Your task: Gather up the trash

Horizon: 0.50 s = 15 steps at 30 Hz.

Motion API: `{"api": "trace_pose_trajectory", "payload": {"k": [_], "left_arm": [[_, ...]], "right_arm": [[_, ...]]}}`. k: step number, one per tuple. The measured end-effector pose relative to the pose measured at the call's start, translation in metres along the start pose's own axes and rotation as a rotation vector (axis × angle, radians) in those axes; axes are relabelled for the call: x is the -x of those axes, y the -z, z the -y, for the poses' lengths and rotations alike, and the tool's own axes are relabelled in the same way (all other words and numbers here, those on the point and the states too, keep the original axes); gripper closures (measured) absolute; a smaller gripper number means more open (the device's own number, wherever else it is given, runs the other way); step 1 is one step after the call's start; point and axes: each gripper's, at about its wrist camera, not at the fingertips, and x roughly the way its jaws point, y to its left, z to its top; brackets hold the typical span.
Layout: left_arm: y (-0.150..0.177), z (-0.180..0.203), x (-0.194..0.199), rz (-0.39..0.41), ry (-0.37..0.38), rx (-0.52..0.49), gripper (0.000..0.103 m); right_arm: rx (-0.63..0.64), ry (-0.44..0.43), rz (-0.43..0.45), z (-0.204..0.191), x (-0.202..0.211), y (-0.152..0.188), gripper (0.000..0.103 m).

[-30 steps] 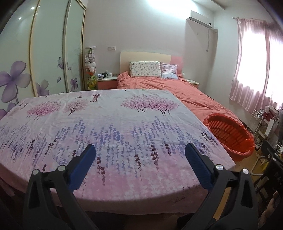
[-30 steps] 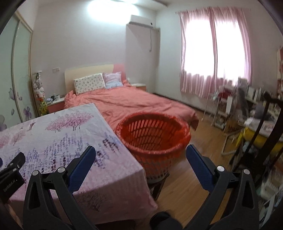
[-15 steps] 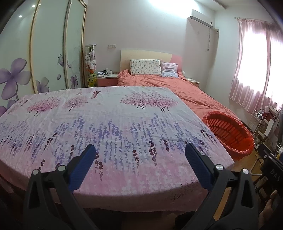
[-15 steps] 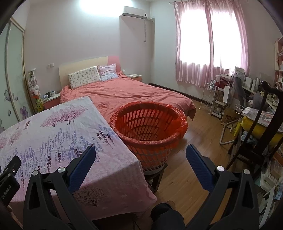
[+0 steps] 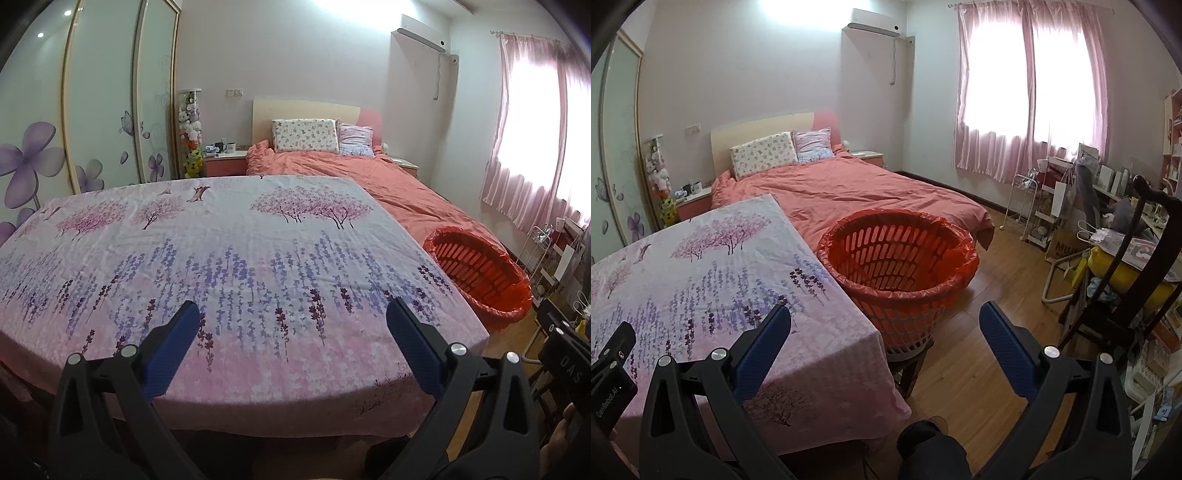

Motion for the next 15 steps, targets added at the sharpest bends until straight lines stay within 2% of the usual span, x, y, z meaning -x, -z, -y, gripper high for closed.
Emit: {"api": "trace_pose_trajectory", "payload": {"k": [8, 15], "left_arm": [[0.002, 0.003, 0.001, -0.018, 0.003, 0.002, 0.004], [0.000, 0.009, 0.010, -0.002, -0.007, -0.004, 0.004]], "right_arm": [[-0.006, 0.006, -0.036, 0.002, -0.004, 0.002, 0.002], [-0.009, 0.002, -0.028, 0.002, -0.001, 0.001, 0.002]]}}
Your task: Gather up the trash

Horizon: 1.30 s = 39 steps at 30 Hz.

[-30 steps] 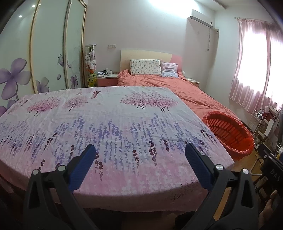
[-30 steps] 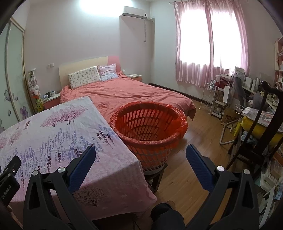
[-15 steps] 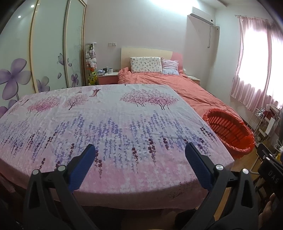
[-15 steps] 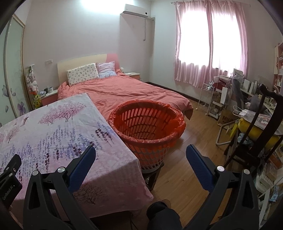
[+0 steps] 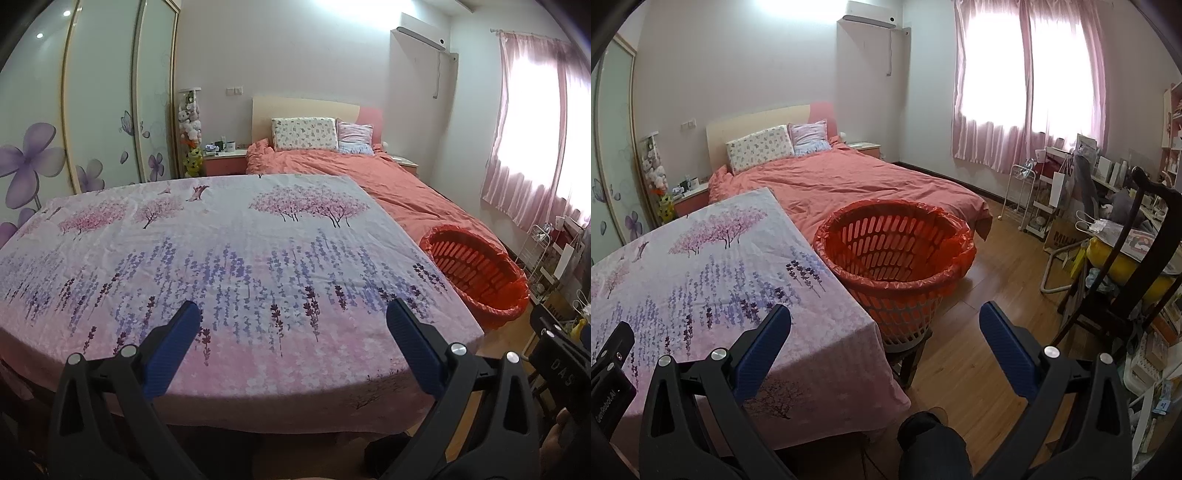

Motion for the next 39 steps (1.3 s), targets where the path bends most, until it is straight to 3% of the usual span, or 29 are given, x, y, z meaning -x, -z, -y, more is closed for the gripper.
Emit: {"api": "trace_pose_trajectory", "payload": {"k": [15, 39], "left_arm": [[-0.003, 0.008, 0.014, 0.021, -0.045, -0.024, 0.004], [0.000, 0.007, 0.016, 0.011, -0.047, -0.022, 0.004]], "right_arm": [[-0.013, -0.007, 0.007, 0.004, 0.006, -0.002, 0.002], [-0.017, -0.040, -0.001, 0.003, 0.011, 0.001, 0.002]]}}
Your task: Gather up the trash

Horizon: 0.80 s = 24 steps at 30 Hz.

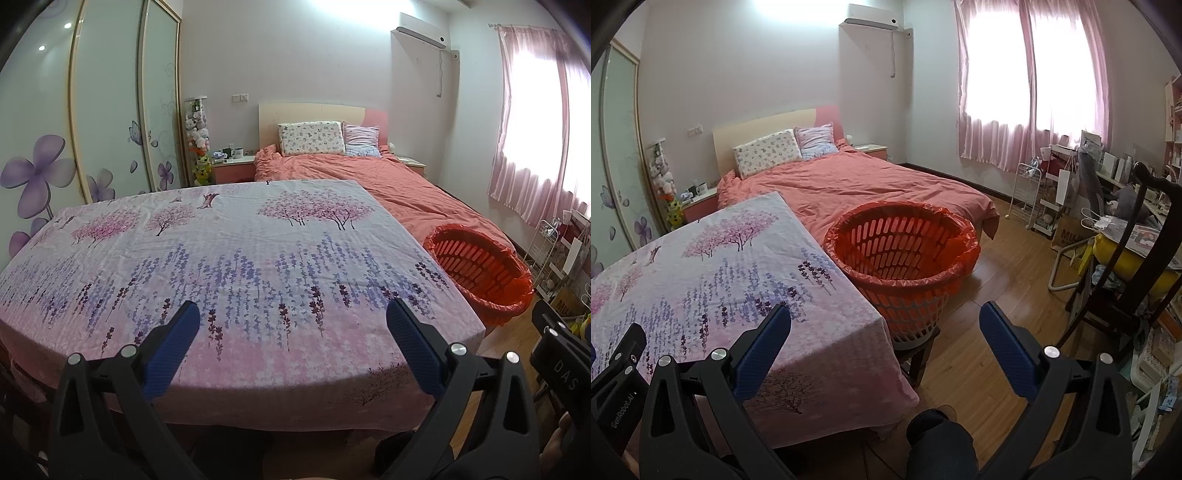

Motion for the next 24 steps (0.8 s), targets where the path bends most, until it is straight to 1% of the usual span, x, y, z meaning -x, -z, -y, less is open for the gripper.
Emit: {"api": "trace_pose_trajectory", "payload": {"k": [24], "left_arm": [[0.0011, -0.0012, 0.0021, -0.002, -0.001, 0.004, 0.004]], "right_arm": [[-0.005, 0.004, 0.000, 0.0004, 0.0005, -0.0011, 0.002]]}}
